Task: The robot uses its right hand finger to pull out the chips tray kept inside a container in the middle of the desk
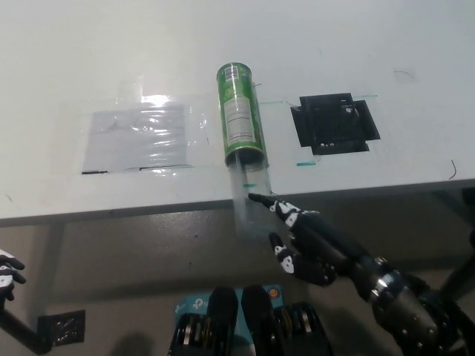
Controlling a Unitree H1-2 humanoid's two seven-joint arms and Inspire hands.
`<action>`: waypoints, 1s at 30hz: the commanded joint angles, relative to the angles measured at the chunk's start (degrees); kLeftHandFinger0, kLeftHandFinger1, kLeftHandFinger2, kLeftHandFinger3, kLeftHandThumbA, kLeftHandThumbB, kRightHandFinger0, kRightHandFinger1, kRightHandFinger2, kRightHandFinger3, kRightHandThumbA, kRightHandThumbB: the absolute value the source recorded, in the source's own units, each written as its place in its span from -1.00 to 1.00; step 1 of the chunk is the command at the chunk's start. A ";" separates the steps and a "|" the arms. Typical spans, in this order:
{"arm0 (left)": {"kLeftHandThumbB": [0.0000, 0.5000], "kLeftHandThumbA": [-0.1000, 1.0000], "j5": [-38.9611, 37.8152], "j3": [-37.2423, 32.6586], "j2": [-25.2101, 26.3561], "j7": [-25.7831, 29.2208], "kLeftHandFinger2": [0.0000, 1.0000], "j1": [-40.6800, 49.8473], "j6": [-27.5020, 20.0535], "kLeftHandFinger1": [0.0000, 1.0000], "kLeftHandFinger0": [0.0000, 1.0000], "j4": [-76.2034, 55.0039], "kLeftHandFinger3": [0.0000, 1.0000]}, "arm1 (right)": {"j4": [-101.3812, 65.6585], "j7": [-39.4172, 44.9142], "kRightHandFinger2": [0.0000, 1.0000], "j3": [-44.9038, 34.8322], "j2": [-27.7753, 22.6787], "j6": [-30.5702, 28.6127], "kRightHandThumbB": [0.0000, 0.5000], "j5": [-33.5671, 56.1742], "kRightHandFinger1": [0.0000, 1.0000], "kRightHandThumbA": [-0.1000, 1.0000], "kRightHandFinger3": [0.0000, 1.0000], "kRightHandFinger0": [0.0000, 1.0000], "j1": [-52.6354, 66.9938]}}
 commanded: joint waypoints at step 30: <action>-1.00 -1.00 -0.09 1.24 -0.66 -0.47 -0.39 1.18 -3.19 -0.59 -0.65 0.78 0.40 | 7.07 -9.36 -0.01 -35.20 6.94 6.86 0.07 23.65 -1.00 -0.92 0.52 -1.00 8.80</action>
